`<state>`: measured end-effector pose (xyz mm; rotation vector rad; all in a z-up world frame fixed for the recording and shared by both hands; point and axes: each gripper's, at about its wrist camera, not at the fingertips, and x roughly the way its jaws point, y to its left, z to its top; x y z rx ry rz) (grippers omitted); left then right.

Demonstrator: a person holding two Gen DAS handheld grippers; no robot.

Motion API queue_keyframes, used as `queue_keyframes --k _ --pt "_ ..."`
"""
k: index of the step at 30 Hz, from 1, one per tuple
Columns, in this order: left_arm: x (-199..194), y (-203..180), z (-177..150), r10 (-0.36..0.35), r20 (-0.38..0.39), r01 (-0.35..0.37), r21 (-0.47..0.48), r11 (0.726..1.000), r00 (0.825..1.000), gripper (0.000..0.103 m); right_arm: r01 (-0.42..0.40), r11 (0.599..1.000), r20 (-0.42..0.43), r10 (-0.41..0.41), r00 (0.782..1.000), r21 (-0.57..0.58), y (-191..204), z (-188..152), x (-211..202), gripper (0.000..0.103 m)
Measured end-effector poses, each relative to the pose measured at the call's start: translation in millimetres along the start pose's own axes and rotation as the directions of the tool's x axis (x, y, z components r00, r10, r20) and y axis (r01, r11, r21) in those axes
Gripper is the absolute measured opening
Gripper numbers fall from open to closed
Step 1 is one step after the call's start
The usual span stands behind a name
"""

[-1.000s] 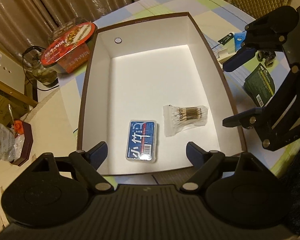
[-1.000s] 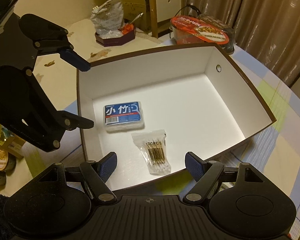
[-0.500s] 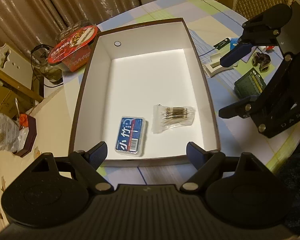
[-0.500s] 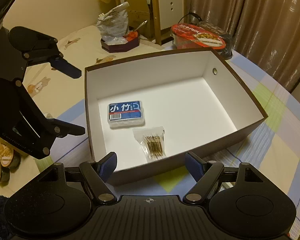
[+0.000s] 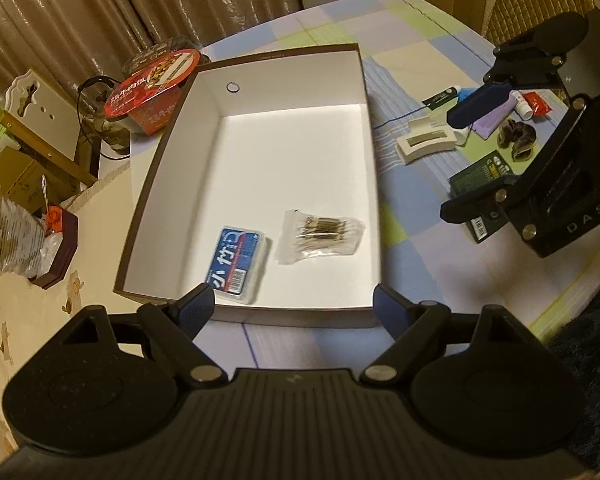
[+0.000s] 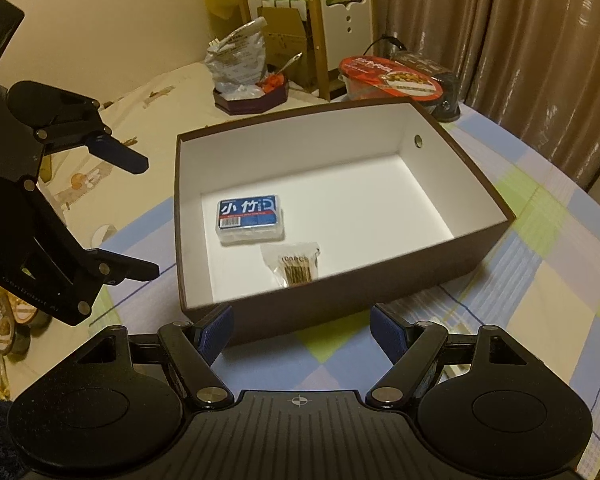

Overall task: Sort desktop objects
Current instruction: 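Withdraw both tools from the box back toward the remaining items, then grasp the cream hair clip with the left tool while the right tool grasps the red snack packet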

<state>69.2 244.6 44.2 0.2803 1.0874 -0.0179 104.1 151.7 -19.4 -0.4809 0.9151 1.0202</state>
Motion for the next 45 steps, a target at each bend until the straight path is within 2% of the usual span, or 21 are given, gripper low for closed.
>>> queue_keyframes --k 9,21,28,33,36,39,42,45 --pt "-9 -44 8 -0.003 0.032 0.004 -0.048 0.999 0.999 0.084 0.004 0.998 0.009 -0.005 1.000 0.061 -34 -37 -27 0.078" --pt "7 -108 33 -0.083 0.080 0.088 -0.064 0.994 0.993 0.084 0.050 0.974 -0.001 -0.051 0.999 0.221 -93 -106 -59 0.078" --pt "35 -141 55 -0.146 0.103 0.144 0.028 0.989 0.984 0.084 0.100 0.924 0.005 -0.109 0.994 0.370 -145 -155 -82 0.078" --pt "59 -155 81 -0.175 0.116 0.155 0.161 0.975 0.978 0.083 0.175 0.876 -0.015 -0.188 0.982 0.450 -185 -191 -101 0.078" --pt "75 -160 97 -0.192 0.125 0.154 0.263 0.953 0.973 0.082 0.208 0.848 -0.034 -0.219 0.975 0.487 -203 -208 -109 0.078" --pt "95 -166 114 -0.203 0.112 0.146 0.388 0.910 0.973 0.080 0.222 0.822 -0.051 -0.230 0.972 0.525 -217 -223 -115 0.078" --pt "116 -173 131 -0.208 0.083 0.136 0.521 0.843 0.975 0.079 0.229 0.797 -0.068 -0.231 0.970 0.559 -227 -233 -115 0.078" --pt "139 -178 146 -0.212 0.039 0.138 0.639 0.756 0.977 0.078 0.236 0.775 -0.086 -0.231 0.969 0.586 -238 -240 -113 0.078"
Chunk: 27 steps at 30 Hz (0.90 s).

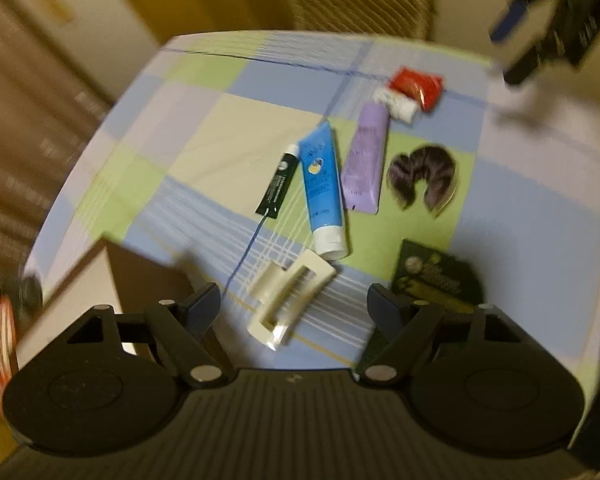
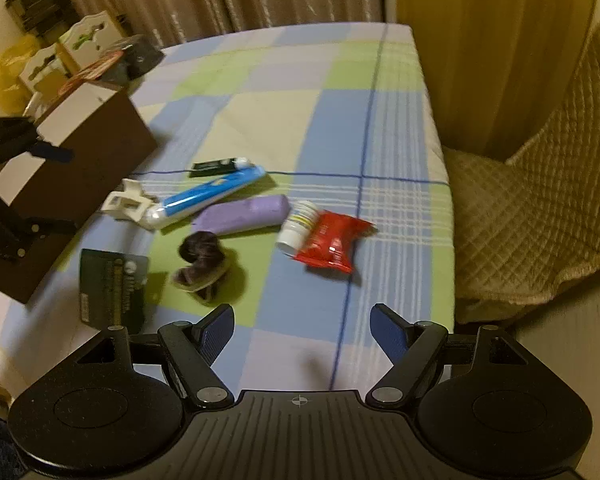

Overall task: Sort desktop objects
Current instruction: 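Grasp the cream hair clip with the left tool while the right tool grasps the red snack packet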

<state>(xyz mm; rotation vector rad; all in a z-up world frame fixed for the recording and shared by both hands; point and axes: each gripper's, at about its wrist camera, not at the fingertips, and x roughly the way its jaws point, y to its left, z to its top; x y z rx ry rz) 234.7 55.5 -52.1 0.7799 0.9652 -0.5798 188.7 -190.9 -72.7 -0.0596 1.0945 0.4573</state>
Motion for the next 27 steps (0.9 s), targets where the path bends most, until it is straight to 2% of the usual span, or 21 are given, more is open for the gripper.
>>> queue_keyframes --k 3,6,9,11,14,17,22,27 --pt "28 9 8 -0.046 -0.061 0.052 0.097 0.994 0.997 0.078 0.017 0.999 -0.010 -0.017 1.000 0.035 -11 0 6 0.078" --pt "57 13 11 -0.064 -0.129 0.083 0.150 0.985 0.990 0.073 0.032 0.997 -0.021 -0.031 0.999 0.075 -21 0 11 0.078" --pt "81 13 11 -0.075 -0.193 0.110 0.177 0.978 0.978 0.065 0.043 0.993 -0.030 -0.040 0.999 0.112 -30 2 15 0.078" --pt "92 12 11 -0.089 -0.216 0.129 0.184 0.974 0.972 0.054 0.046 0.990 -0.032 -0.042 0.999 0.134 -34 3 18 0.078" --pt "97 11 11 -0.117 -0.220 0.157 0.172 0.973 0.968 0.043 0.041 0.985 -0.028 -0.036 0.999 0.169 -40 7 21 0.078" --pt "95 13 9 -0.140 -0.217 0.170 0.129 0.977 0.966 0.040 0.020 0.980 -0.022 -0.016 1.000 0.198 -43 12 27 0.078" --pt "79 11 -3 -0.154 -0.190 0.162 0.025 0.986 0.969 0.039 0.000 0.980 -0.009 0.002 1.000 0.198 -38 20 39 0.078" --pt "51 18 -8 -0.158 -0.119 0.148 -0.091 0.985 0.980 0.039 0.007 0.985 -0.010 -0.006 1.000 0.173 -32 33 58 0.077"
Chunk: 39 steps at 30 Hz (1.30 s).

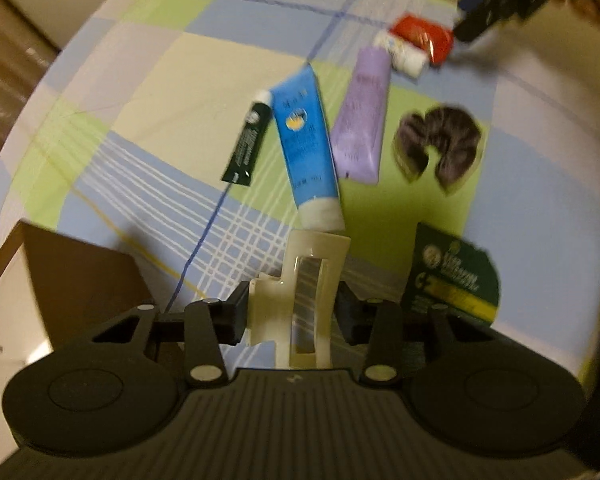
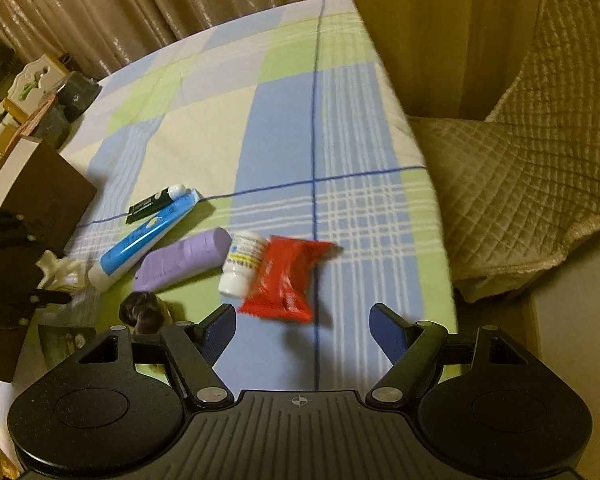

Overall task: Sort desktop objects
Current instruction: 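Grasp the cream hair clip with the left tool while the right tool grasps the red snack packet, then carry the hair clip and red packet into the box and release both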

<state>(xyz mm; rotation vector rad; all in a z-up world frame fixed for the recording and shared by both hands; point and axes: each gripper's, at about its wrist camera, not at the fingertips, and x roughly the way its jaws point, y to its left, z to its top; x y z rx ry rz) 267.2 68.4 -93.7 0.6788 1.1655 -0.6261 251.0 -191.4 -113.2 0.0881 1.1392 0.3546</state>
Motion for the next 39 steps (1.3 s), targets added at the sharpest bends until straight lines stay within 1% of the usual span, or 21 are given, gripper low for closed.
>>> queue_keyframes --k 3,5,6,7,9,13,14,15,16,17,18,22,25,28,34,39 --pt "-15 0 -1 0.006 0.028 -0.004 -0.048 0.999 1.000 0.039 0.014 1.000 -0.001 -0.014 1.000 -0.016 6 8 9 0.077" --pt "-24 -2 -1 0.013 0.041 -0.010 -0.073 0.997 0.999 0.039 0.040 0.999 -0.003 -0.040 0.999 -0.021 8 13 14 0.076" --pt "-26 -2 0 0.016 0.046 -0.012 -0.084 0.996 0.999 0.039 0.053 0.998 -0.002 -0.053 0.999 -0.020 9 16 17 0.068" --pt "-29 -3 0 0.021 0.048 -0.017 -0.096 0.995 0.999 0.039 0.051 0.999 -0.011 -0.051 0.999 -0.012 8 19 19 0.054" --pt "-35 -3 0 0.029 0.054 -0.023 -0.113 0.993 0.998 0.039 0.050 0.999 -0.036 -0.050 0.998 0.006 6 24 25 0.053" --pt "-44 -4 -5 0.031 0.069 -0.020 -0.154 0.988 0.997 0.039 0.071 0.997 -0.047 -0.072 0.996 -0.025 11 28 32 0.052" --pt "-45 -4 -7 0.032 0.072 -0.020 -0.161 0.987 0.997 0.039 0.081 0.996 -0.056 -0.082 0.995 -0.032 12 28 35 0.039" --pt "-47 -5 -8 0.034 0.073 -0.021 -0.169 0.985 0.997 0.039 0.078 0.996 -0.075 -0.080 0.994 -0.037 12 27 39 0.031" --pt "-49 -6 -10 0.038 0.073 -0.024 -0.174 0.984 0.997 0.039 0.083 0.996 -0.084 -0.086 0.993 -0.043 13 26 41 0.031" --pt "-51 -6 -11 0.039 0.076 -0.025 -0.179 0.984 0.996 0.039 0.090 0.994 -0.075 -0.095 0.993 -0.059 14 24 41 0.027" --pt "-53 -7 -13 0.040 0.078 -0.025 -0.184 0.983 0.996 0.039 0.100 0.992 -0.073 -0.106 0.992 -0.077 15 22 40 0.027" --pt "-61 -9 -18 0.044 0.092 -0.025 -0.203 0.979 0.995 0.039 0.091 0.993 -0.084 -0.097 0.992 -0.069 11 15 32 0.024" --pt "-69 -10 -21 0.046 0.105 -0.023 -0.211 0.977 0.993 0.039 0.079 0.994 -0.075 -0.085 0.994 -0.073 12 10 16 0.023" --pt "-79 -12 -25 0.048 0.123 -0.020 -0.215 0.976 0.991 0.039 0.052 0.993 -0.059 -0.059 0.997 -0.106 20 9 -4 0.023" --pt "-105 -13 -41 0.071 0.149 -0.037 -0.221 0.975 0.986 0.039 -0.021 0.980 -0.040 0.014 0.999 -0.197 55 8 -37 0.023" --pt "-134 -11 -67 0.110 0.162 -0.070 -0.234 0.970 0.981 0.039 -0.094 0.954 -0.045 0.084 0.995 -0.284 99 7 -54 0.023"
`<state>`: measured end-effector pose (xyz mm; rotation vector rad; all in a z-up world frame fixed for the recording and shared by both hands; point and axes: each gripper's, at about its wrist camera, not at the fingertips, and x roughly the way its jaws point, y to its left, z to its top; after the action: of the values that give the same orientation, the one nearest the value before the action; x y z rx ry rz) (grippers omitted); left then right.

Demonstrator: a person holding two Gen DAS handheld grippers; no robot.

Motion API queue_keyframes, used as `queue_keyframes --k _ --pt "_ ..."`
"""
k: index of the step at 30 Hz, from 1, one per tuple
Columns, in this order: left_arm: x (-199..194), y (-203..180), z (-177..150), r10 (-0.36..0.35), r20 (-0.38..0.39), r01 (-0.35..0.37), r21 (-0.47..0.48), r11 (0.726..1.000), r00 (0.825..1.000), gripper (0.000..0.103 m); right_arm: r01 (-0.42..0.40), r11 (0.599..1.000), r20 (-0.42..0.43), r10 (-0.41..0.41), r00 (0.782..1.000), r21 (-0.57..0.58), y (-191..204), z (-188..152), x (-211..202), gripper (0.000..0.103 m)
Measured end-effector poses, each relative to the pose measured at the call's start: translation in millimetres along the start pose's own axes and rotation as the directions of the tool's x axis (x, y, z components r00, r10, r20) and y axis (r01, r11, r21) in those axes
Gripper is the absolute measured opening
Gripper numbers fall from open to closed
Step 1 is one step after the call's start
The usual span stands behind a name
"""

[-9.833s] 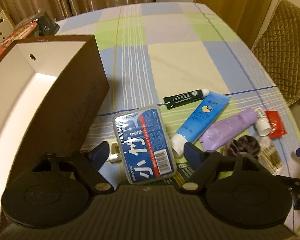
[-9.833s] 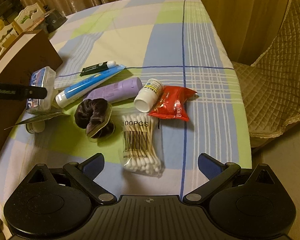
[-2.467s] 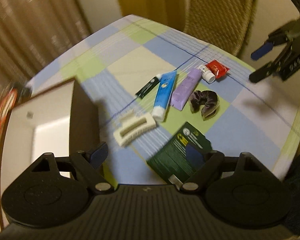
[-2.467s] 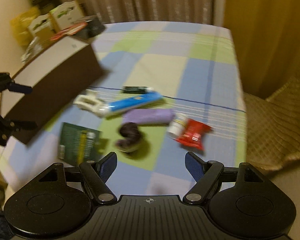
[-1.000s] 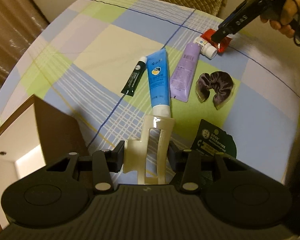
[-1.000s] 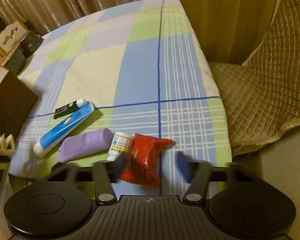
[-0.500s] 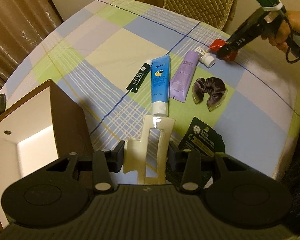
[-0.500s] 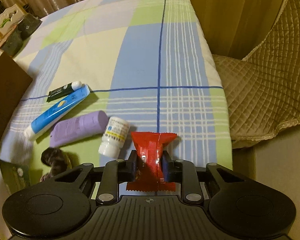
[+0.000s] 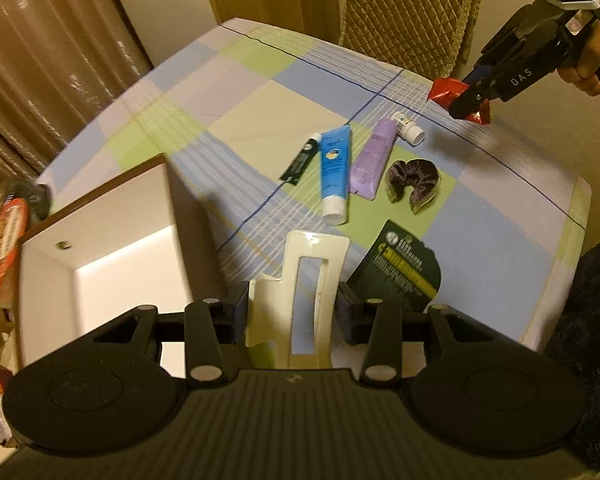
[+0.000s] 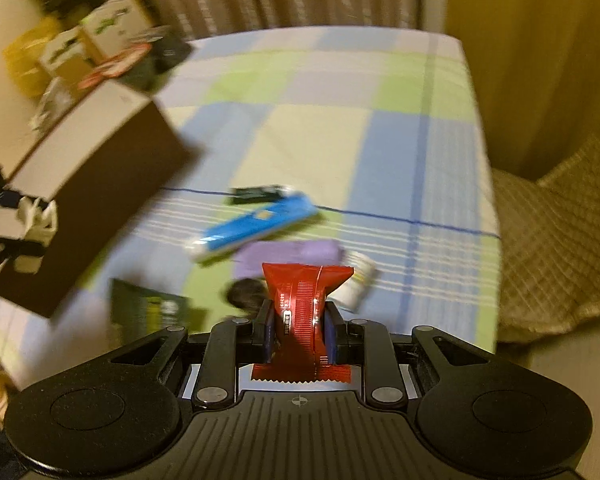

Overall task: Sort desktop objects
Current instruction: 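Carry the hair clip and red packet into the box and release both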

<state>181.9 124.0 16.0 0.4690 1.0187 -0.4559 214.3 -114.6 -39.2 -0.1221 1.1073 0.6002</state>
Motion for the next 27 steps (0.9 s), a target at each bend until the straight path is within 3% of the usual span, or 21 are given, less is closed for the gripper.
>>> queue_keyframes --k 7,16,21,27 --pt "-45 32 -32 0.085 0.019 -0.084 -0.041 0.996 0.996 0.039 -0.110 0.984 0.009 0.113 0.994 -0.141 70 31 0 0.023" --pt "-80 94 -75 0.190 -0.005 -0.190 -0.105 0.976 0.982 0.039 -0.208 0.915 0.019 0.228 0.973 -0.345 169 93 13 0.023" --pt "-83 114 -94 0.178 -0.005 -0.178 -0.114 0.977 0.984 0.039 -0.228 0.878 0.005 0.254 0.967 -0.420 215 122 38 0.023" --pt "-69 122 -111 0.112 -0.017 -0.113 -0.086 0.990 0.994 0.039 -0.253 0.849 -0.053 0.259 0.965 -0.464 253 133 71 0.023"
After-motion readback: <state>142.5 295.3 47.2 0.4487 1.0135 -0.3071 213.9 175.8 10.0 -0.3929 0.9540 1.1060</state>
